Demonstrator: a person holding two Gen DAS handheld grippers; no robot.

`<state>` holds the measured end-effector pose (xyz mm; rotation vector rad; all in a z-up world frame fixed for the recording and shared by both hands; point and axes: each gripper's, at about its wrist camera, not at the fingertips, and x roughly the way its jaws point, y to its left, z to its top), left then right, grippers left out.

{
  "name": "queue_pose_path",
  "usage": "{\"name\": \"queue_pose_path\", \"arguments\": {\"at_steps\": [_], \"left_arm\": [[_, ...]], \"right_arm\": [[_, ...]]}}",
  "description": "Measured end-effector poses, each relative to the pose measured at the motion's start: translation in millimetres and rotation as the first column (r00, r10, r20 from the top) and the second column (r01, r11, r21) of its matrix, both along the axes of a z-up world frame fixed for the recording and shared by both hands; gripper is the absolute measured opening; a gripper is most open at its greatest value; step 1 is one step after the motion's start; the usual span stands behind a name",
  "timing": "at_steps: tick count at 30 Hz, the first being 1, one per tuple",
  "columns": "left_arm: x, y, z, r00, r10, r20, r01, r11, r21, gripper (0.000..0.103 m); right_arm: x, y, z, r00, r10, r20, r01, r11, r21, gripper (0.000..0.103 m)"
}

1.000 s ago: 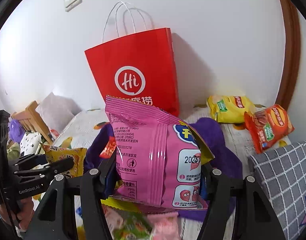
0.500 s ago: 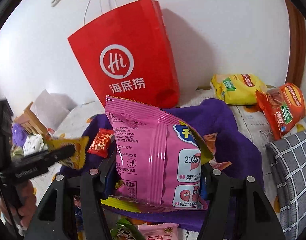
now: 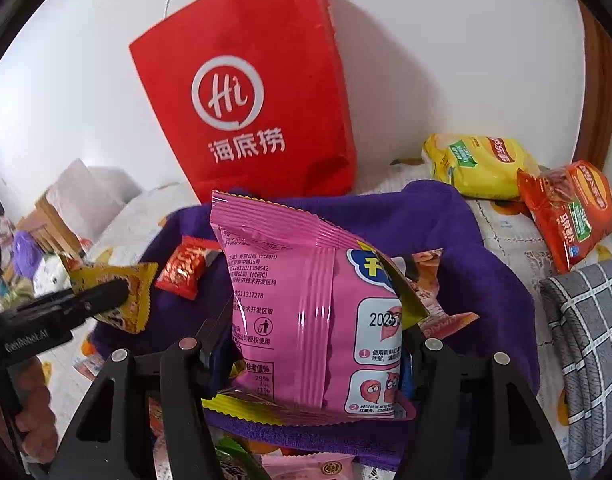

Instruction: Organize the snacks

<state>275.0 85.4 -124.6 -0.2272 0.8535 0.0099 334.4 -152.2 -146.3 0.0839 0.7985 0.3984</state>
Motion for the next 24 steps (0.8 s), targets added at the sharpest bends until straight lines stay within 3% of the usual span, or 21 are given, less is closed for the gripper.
{"name": "queue_pose_path", "arguments": {"at_steps": [7, 24], "left_arm": [[2.9, 3.6, -7.2, 0.999, 0.007, -0.032, -0.008, 0.999, -0.044, 0.055], [2.9, -3.7, -12.4, 0.999, -0.006, -0.043, 0.004, 1.000, -0.026, 0.055]], "right_arm": [[0.7, 4.6, -5.5, 1.000, 0.022, -0.012, -0.022, 0.999, -0.025, 0.062], [3.3, 6.3, -10.4, 0.998, 0.038, -0.042, -0.039, 0.998, -0.040, 0.066]]}}
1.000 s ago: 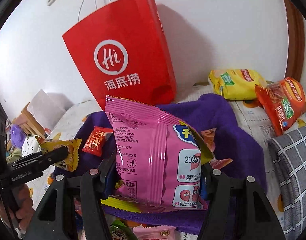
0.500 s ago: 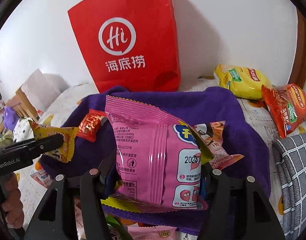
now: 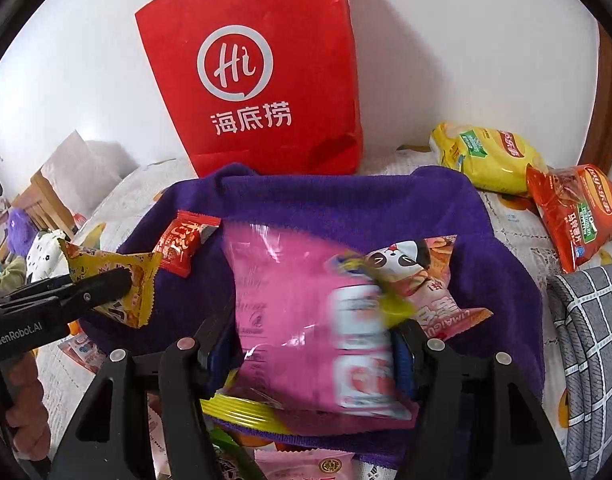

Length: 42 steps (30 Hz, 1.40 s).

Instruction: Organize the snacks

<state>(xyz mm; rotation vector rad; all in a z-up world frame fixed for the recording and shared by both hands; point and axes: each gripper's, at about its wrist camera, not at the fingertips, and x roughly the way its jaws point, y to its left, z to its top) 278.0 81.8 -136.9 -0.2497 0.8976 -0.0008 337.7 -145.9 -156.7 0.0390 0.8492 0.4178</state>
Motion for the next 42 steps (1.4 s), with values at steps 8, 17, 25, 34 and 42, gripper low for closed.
{"name": "queue_pose_path", "arguments": {"at_steps": [8, 17, 25, 34, 42], "left_arm": [[1.7, -2.0, -4.0, 1.000, -0.011, -0.011, 0.011, 1.000, -0.007, 0.055], [1.6, -8.7, -7.2, 0.999, -0.031, -0.013, 0.031, 0.999, -0.013, 0.055], [2.7, -11.9, -13.6, 0.999, -0.038, -0.034, 0.037, 0.999, -0.033, 0.056], [5.8, -8.6, -18.3, 0.998, -0.039, -0.056, 0.035, 0.996, -0.080, 0.056], [5.9, -8.2, -15.8, 0.998, -0.042, -0.056, 0.037, 0.996, -0.086, 0.063]], "right_arm": [[-2.8, -7.0, 7.3, 1.000, -0.017, 0.015, 0.016, 0.999, 0.049, 0.067], [-7.2, -20.5, 22.1, 0.997, -0.052, 0.061, 0.044, 0.991, 0.129, 0.068], [-6.1, -23.1, 21.9, 0.997, -0.062, 0.056, 0.054, 0.989, 0.138, 0.068], [-5.3, -23.0, 19.9, 0.997, -0.060, 0.048, 0.054, 0.990, 0.132, 0.068], [-4.8, -21.1, 17.6, 0.997, -0.057, 0.045, 0.051, 0.992, 0.119, 0.068]]}}
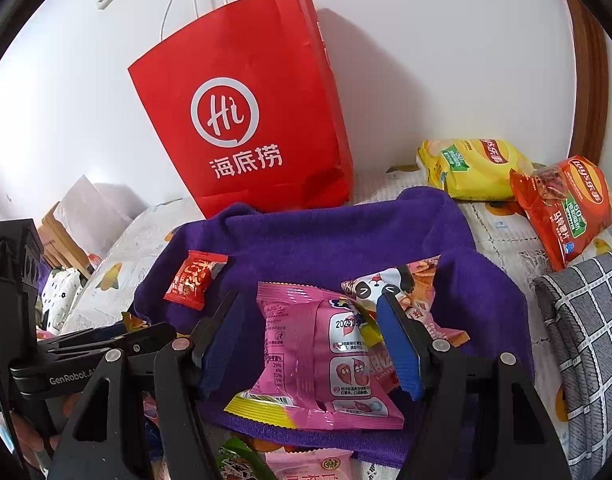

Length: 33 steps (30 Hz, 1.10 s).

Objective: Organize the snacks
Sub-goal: 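Lower and open the left tool on the towel while the right tool releases the pink bag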

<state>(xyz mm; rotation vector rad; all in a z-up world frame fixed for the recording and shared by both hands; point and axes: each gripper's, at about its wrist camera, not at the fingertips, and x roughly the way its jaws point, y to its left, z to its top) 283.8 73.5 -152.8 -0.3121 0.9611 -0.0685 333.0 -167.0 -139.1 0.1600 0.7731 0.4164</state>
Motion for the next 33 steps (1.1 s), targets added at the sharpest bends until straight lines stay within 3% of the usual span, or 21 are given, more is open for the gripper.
{"name": "queue_pose_path", "arguments": {"at_steps": [11, 20, 25, 33], "left_arm": [[-4.1, 7.7, 9.5, 0.999, 0.019, 0.025, -0.019, 1.000, -0.014, 0.066], [-7.2, 10.3, 14.5, 0.999, 0.029, 0.027, -0.028, 0.999, -0.015, 0.067], [-9.4, 7.5, 18.7, 0.999, 0.024, 0.036, -0.024, 1.000, -0.012, 0.067], [-11.7, 3.1, 23.8, 0.998, 0.021, 0.054, -0.022, 1.000, 0.014, 0.067]], "right_arm": [[-15.1, -0.7, 9.9, 1.000, 0.009, 0.030, -0.010, 1.000, 0.005, 0.068], [-67.4, -16.1, 20.3, 0.999, 0.022, 0.028, -0.022, 0.999, -0.028, 0.068], [-88.2, -21.4, 1.4, 0.999, 0.031, -0.033, -0.034, 0.994, -0.105, 0.066], [-89.5, -20.7, -37.6, 0.987, 0.052, -0.151, -0.067, 0.993, -0.094, 0.058]]}}
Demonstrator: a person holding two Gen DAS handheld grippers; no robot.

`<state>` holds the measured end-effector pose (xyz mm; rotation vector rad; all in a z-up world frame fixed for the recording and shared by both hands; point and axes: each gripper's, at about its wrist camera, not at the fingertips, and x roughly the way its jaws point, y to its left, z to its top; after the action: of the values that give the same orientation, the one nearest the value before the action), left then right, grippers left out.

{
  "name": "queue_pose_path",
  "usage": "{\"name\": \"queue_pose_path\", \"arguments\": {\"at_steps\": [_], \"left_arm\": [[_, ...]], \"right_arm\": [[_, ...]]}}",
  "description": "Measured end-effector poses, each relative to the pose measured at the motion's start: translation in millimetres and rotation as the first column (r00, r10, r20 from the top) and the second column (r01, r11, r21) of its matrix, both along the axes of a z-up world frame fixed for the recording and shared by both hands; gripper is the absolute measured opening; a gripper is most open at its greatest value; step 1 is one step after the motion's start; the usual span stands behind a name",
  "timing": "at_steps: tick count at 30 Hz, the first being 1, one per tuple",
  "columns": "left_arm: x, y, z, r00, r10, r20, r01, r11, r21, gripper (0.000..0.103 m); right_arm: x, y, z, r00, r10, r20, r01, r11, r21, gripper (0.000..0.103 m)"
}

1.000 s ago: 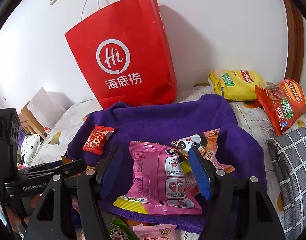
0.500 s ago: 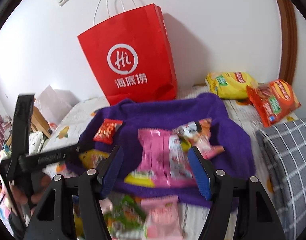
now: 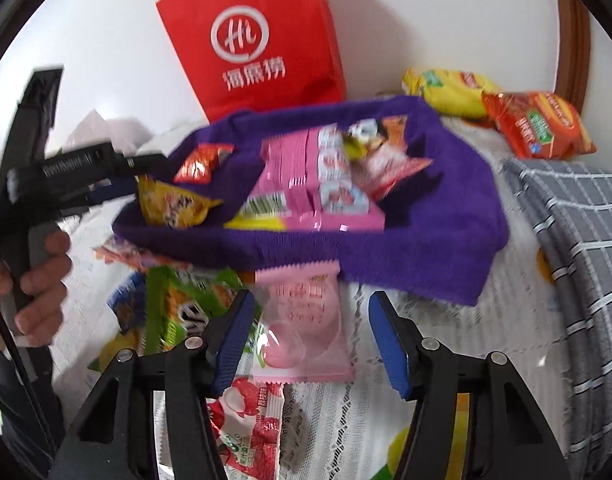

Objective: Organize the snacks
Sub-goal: 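Lower and open the left tool on the towel while the right tool releases the pink bag, then grasp the pink peach candy packet with the right tool while the left tool grasps the blue cookie bag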

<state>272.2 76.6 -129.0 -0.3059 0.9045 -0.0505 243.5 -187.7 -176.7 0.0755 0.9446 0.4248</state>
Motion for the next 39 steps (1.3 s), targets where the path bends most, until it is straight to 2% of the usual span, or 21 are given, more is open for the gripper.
{"name": "queue_pose_path", "arguments": {"at_steps": [5, 11, 13, 16, 26, 32, 39], "left_arm": [[-0.1, 0.5, 1.1, 1.000, -0.001, -0.001, 0.001, 1.000, -0.010, 0.067], [-0.2, 1.9, 1.5, 1.000, 0.000, -0.003, 0.000, 1.000, -0.018, 0.067], [-0.1, 1.9, 1.8, 1.000, -0.002, -0.003, 0.002, 1.000, -0.016, 0.067], [-1.0, 1.8, 2.2, 1.000, -0.004, 0.000, 0.004, 1.000, -0.012, 0.067], [-14.2, -2.5, 8.1, 0.999, -0.033, 0.009, 0.033, 0.999, 0.024, 0.067], [-45.1, 11.2, 0.7, 0.999, -0.039, -0.007, 0.039, 0.999, 0.009, 0.067], [-79.9, 21.7, -6.4, 0.998, -0.045, -0.036, 0.046, 0.998, 0.032, 0.067]], "right_arm": [[4.3, 7.6, -12.7, 1.000, 0.004, -0.028, -0.004, 1.000, -0.022, 0.057], [0.6, 11.9, -15.6, 1.000, 0.008, 0.007, -0.007, 0.998, -0.070, 0.055], [-1.9, 14.5, -16.0, 1.000, 0.012, 0.022, -0.010, 0.994, -0.107, 0.043], [-7.1, 14.0, -14.2, 0.999, 0.022, 0.033, -0.017, 0.990, -0.137, 0.036], [-35.8, -26.2, -5.6, 0.999, -0.038, 0.015, 0.039, 0.990, -0.134, 0.036], [-50.4, -39.3, -8.3, 0.998, -0.060, -0.005, 0.059, 0.991, -0.121, 0.037], [-52.7, -35.6, -14.3, 0.996, -0.089, 0.027, 0.091, 0.990, -0.106, 0.045]]}}
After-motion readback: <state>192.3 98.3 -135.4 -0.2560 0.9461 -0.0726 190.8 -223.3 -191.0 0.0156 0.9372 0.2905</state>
